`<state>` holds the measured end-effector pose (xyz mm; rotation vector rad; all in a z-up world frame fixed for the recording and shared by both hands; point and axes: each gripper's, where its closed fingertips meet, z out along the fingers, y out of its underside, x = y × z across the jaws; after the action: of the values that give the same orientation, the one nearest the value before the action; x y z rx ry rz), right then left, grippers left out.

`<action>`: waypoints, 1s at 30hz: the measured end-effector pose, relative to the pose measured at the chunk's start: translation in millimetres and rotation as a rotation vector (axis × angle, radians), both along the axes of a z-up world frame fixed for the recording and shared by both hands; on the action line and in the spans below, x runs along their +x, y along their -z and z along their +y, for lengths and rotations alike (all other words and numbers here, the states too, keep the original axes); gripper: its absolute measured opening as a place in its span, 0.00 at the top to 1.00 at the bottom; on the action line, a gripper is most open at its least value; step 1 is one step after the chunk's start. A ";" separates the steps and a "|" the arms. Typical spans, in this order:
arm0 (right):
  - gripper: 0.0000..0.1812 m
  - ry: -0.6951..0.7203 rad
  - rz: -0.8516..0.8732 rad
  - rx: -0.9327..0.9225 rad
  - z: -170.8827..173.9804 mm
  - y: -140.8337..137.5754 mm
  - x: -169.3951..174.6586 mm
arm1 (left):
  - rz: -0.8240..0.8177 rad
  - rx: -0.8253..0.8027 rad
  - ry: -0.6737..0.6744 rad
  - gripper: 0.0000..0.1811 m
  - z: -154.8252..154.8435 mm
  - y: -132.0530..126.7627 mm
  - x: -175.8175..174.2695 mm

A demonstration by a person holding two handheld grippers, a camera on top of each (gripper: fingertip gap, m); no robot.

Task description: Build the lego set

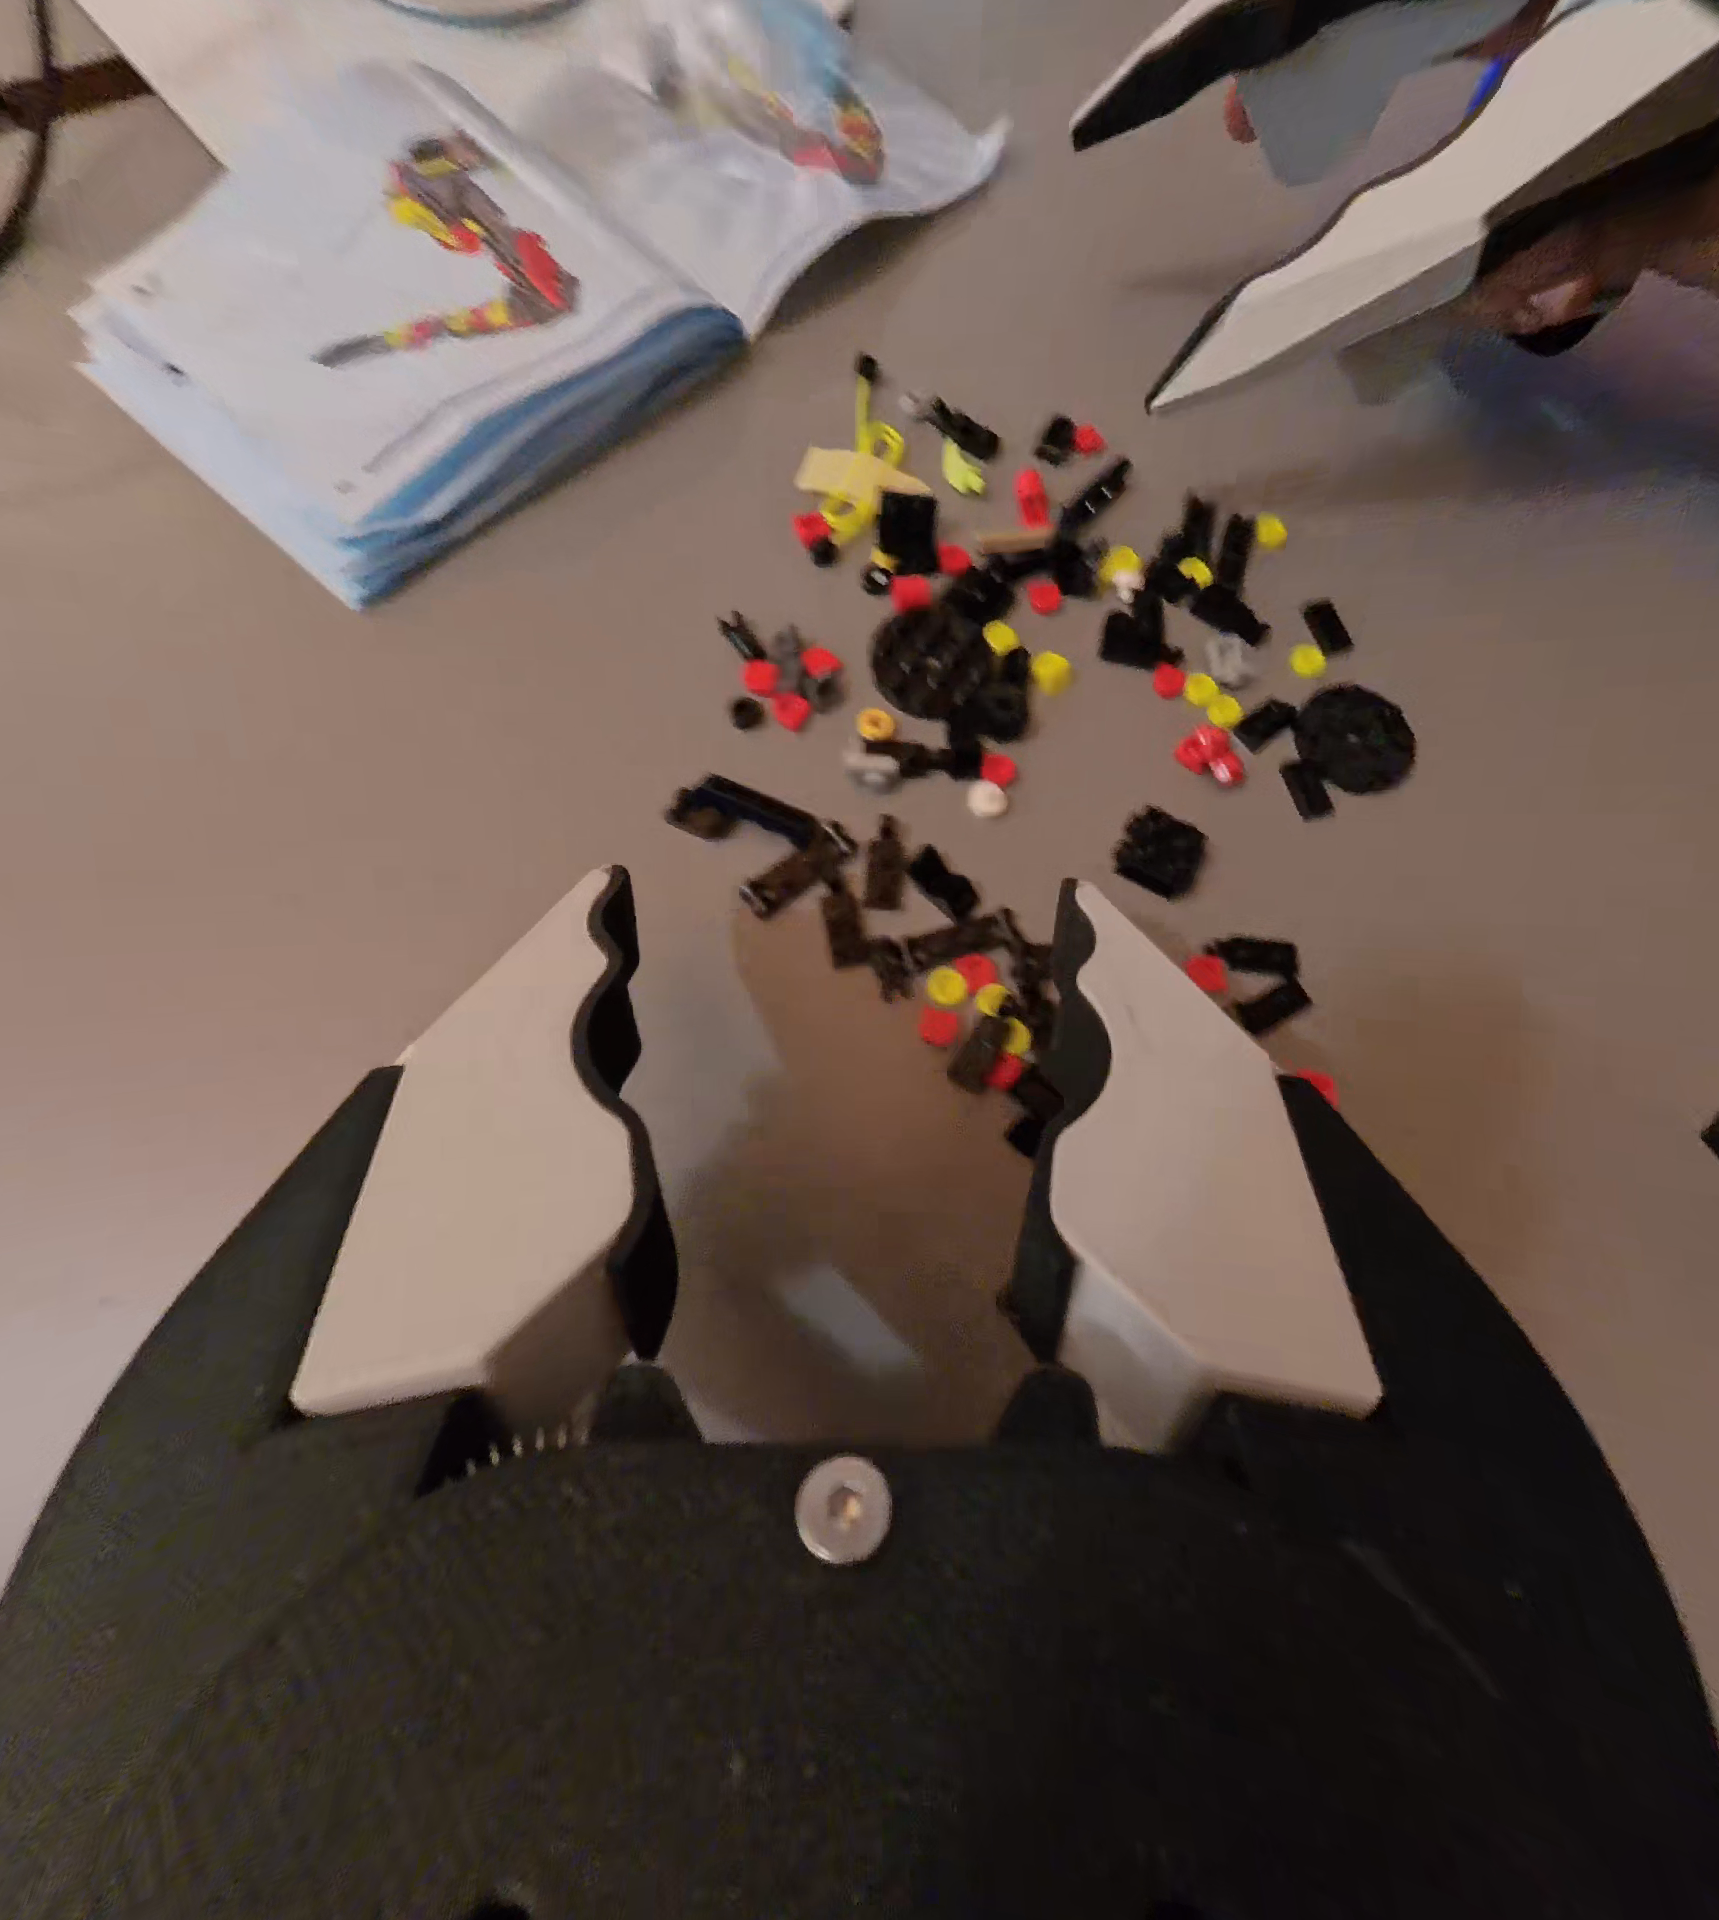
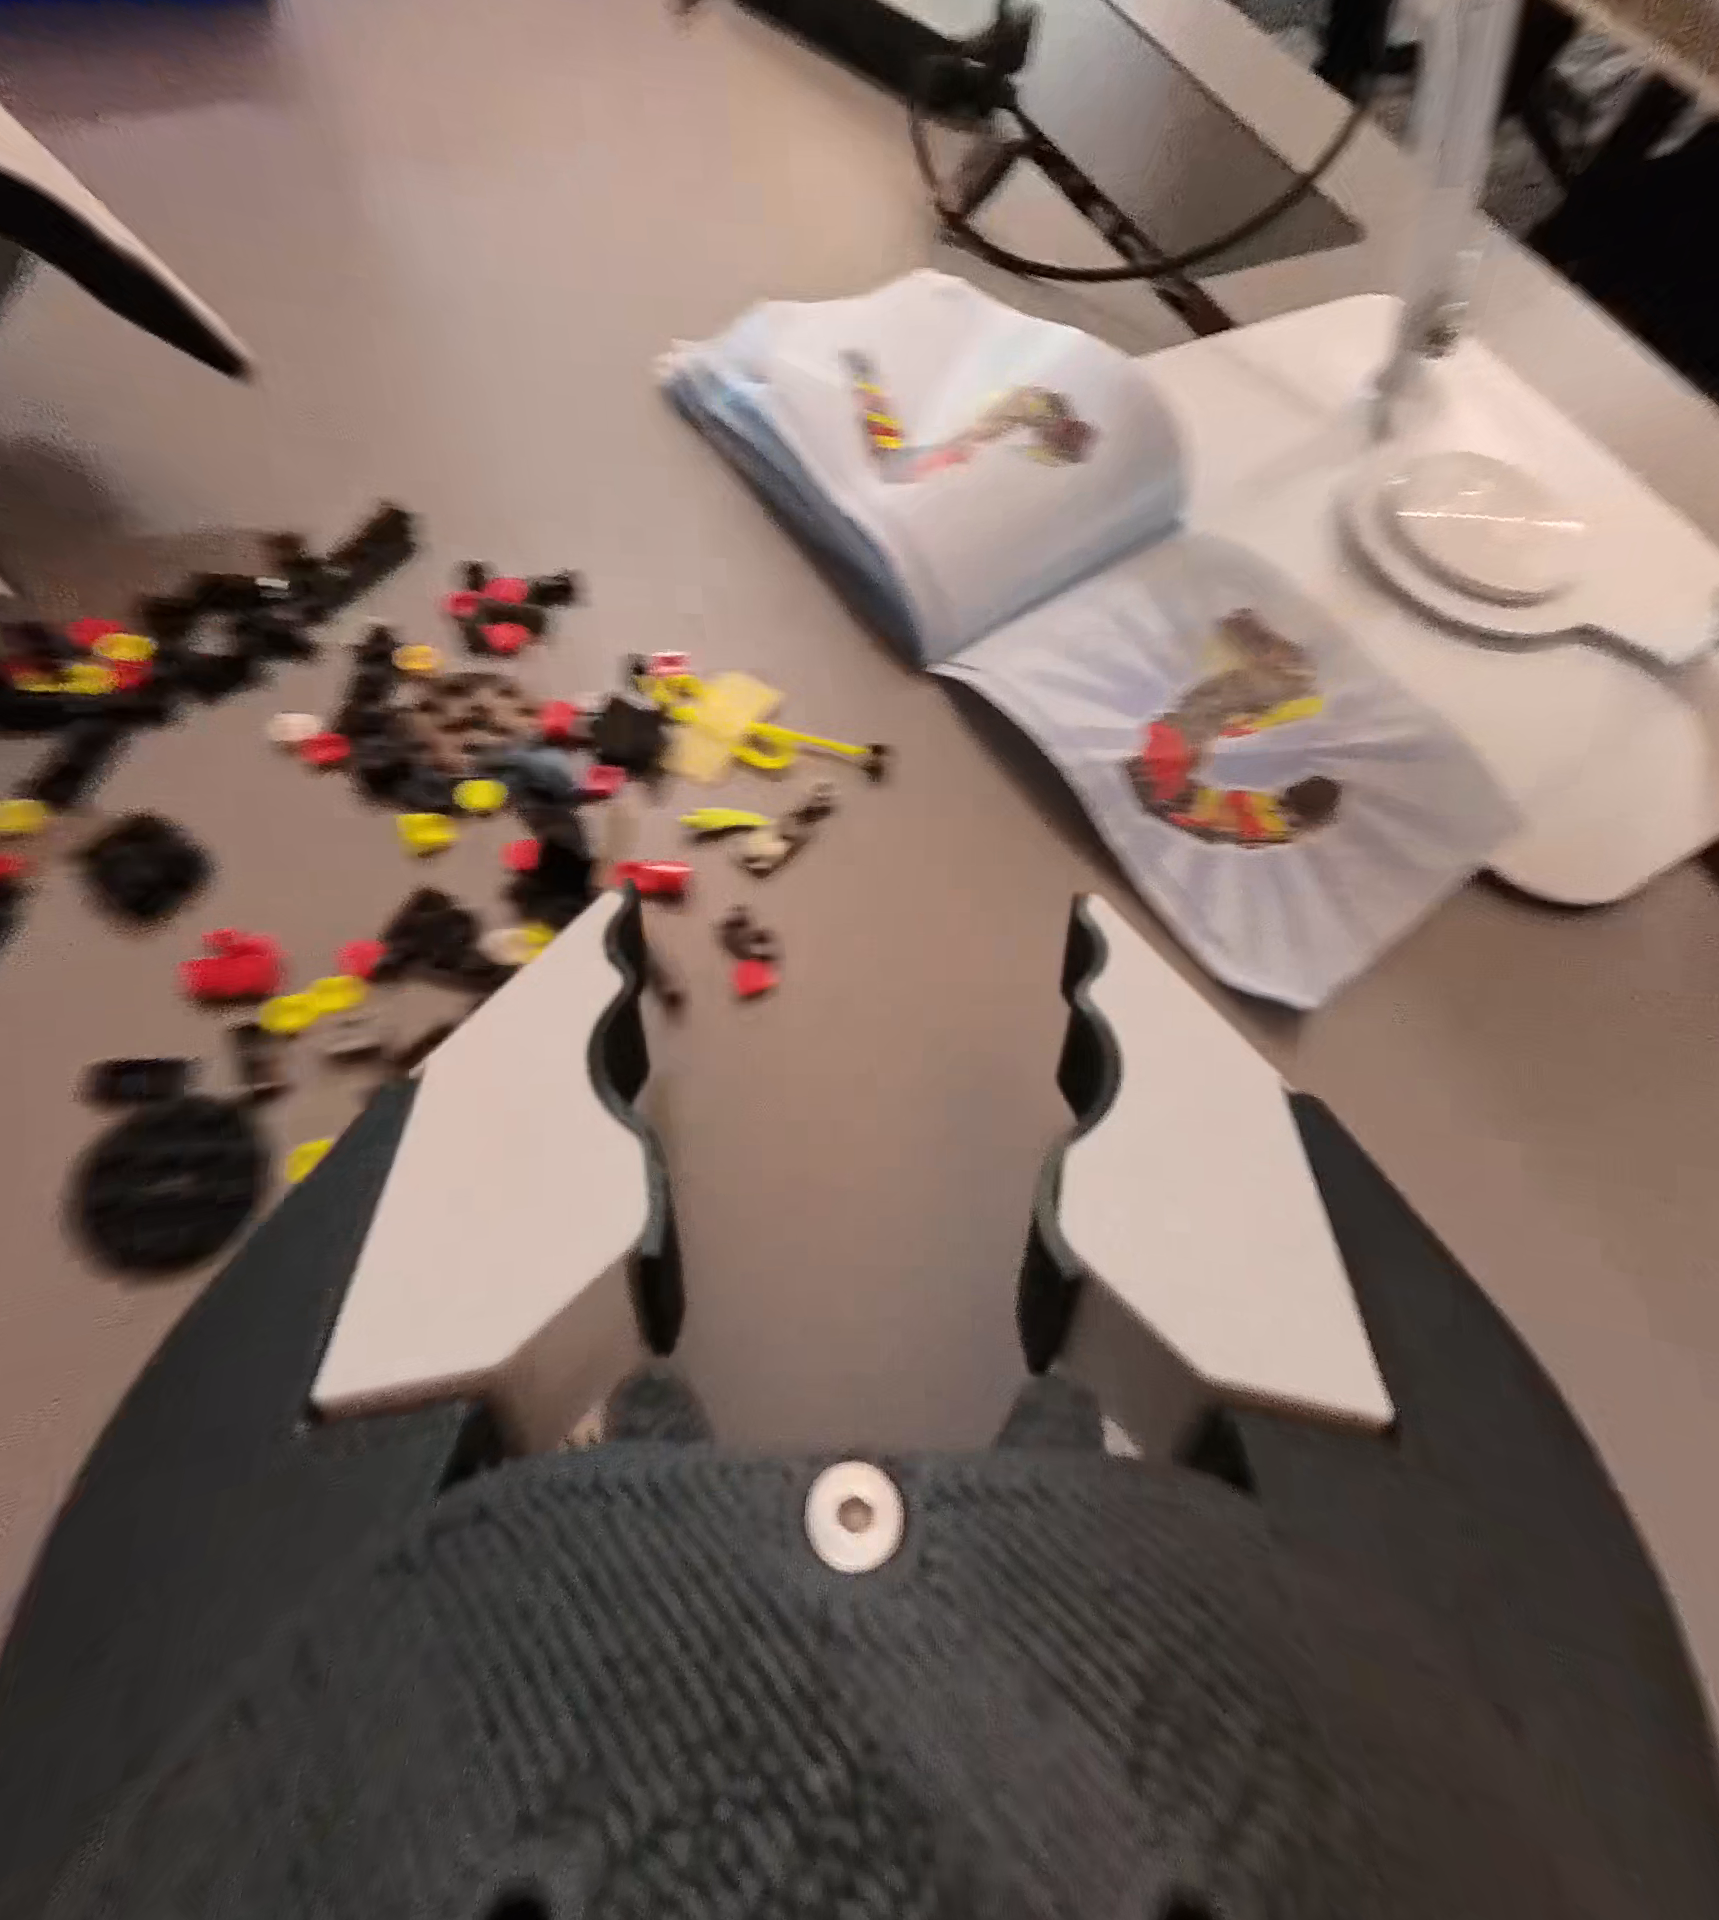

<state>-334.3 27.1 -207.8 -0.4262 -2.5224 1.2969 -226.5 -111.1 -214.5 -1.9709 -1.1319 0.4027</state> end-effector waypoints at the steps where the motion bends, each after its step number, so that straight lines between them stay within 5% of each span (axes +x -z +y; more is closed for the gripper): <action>1: 0.59 0.019 0.048 0.027 1.6 0.2 -16.2 | -0.001 0.019 -0.016 0.57 -4.0 -2.3 -8.3; 4: 0.63 0.008 0.196 0.098 -4.2 -2.3 -51.3 | -0.004 0.059 -0.049 0.58 -12.0 -5.3 -32.7; 9: 0.61 -0.079 0.207 0.285 -24.9 20.1 -78.5 | 0.001 0.066 -0.025 0.56 -14.5 -6.8 -66.5; 14: 0.65 -0.126 -0.204 0.234 -28.4 34.6 -57.0 | -0.020 0.073 0.009 0.55 -11.3 -6.3 -91.0; 17: 0.63 -0.130 -0.246 0.199 -19.8 31.2 -47.1 | -0.028 0.095 0.029 0.55 -9.7 -7.7 -93.1; 22: 0.62 -0.159 -0.234 0.021 -17.4 4.8 -8.6 | -0.041 0.078 0.085 0.55 -14.8 -10.1 -65.9; 25: 0.62 -0.179 -0.160 0.074 -12.0 18.0 6.3 | -0.069 0.060 0.178 0.55 -13.5 -4.5 -27.0; 30: 0.79 -0.091 -0.205 0.055 -25.4 30.5 -12.3 | -0.103 0.059 0.212 0.54 -10.2 2.5 32.2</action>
<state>-346.6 1.8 -238.4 -0.4587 -2.7699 1.2713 -194.3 -121.3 -217.0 -2.0537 -0.9730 0.1561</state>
